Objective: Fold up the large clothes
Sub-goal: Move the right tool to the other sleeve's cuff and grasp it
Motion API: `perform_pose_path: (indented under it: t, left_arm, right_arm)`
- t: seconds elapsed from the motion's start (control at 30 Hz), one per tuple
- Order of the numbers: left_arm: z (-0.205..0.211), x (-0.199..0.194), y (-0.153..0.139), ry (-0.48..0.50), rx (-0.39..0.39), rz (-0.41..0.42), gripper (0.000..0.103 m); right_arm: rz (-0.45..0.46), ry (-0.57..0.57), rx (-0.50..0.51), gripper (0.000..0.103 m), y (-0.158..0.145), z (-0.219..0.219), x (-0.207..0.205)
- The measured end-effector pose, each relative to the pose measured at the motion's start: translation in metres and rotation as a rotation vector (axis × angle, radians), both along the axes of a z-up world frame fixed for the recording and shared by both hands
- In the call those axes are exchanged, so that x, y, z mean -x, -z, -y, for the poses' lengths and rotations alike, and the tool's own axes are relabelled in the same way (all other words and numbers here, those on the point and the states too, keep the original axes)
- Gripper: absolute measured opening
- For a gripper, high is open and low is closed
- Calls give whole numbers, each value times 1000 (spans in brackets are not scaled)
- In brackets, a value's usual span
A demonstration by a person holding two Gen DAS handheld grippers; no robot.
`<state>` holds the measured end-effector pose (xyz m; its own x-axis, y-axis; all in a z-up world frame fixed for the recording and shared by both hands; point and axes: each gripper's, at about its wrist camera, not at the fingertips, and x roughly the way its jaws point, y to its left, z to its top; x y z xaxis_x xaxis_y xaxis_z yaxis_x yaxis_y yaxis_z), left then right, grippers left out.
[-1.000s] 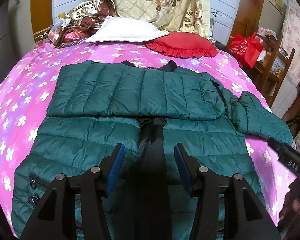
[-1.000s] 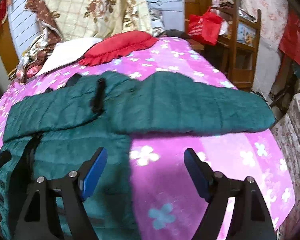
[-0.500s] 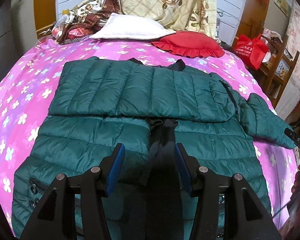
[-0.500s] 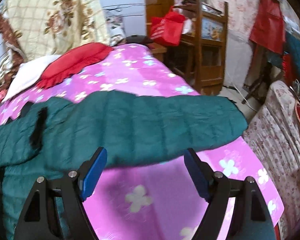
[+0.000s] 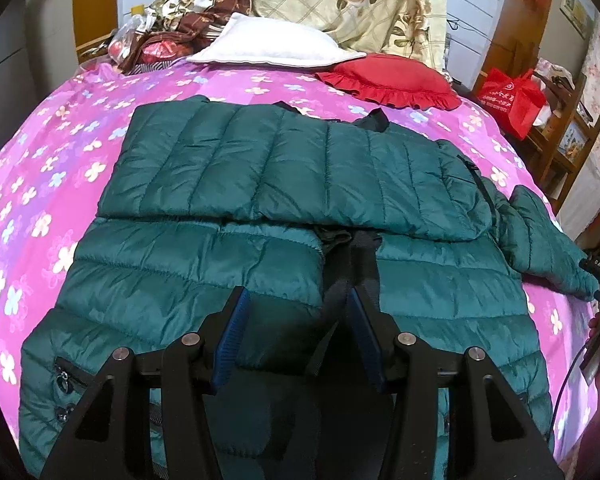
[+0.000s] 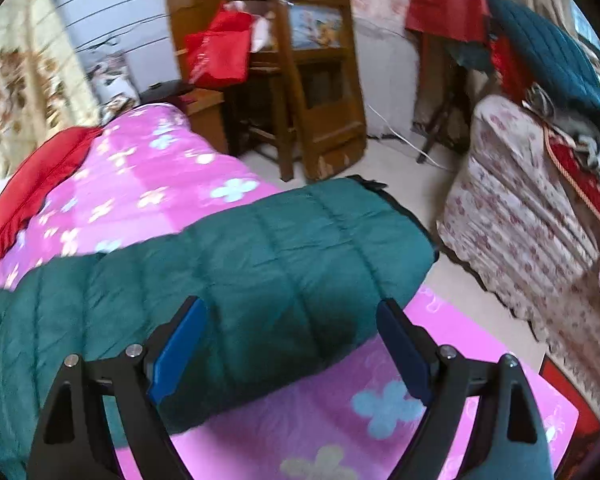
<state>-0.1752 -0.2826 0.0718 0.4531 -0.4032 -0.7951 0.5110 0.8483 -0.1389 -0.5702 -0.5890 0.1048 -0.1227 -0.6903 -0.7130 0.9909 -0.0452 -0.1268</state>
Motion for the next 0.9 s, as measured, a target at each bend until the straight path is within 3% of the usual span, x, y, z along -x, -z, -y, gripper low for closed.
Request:
perform_pose_path:
  t: [0.2, 0.43, 0.5, 0.57, 0.63, 0.73, 0.9]
  left_arm:
    - [2, 0, 5, 9, -18, 0, 29]
    - [1, -2, 7, 4, -23, -2, 29]
    - [1, -1, 5, 4, -21, -1, 29]
    - [-1, -1, 4, 5, -20, 4, 29]
    - [-3, -2, 2, 3, -20, 10, 29]
    - [-7, -3, -2, -6, -16, 15, 29]
    - [-14, -8, -8, -28, -15, 27, 29]
  right_arm:
    - [10, 67, -37, 90, 11, 28, 18]
    - [-3, 39, -36, 88, 18, 38, 22]
    - [-15, 7, -31, 75, 18, 37, 18]
    - [-25, -30, -24, 38, 16, 35, 14]
    - [27, -89, -18, 19, 9, 31, 14]
    - [84, -122, -1, 16, -1, 21, 12]
    - [270, -212, 26, 15, -26, -5, 6]
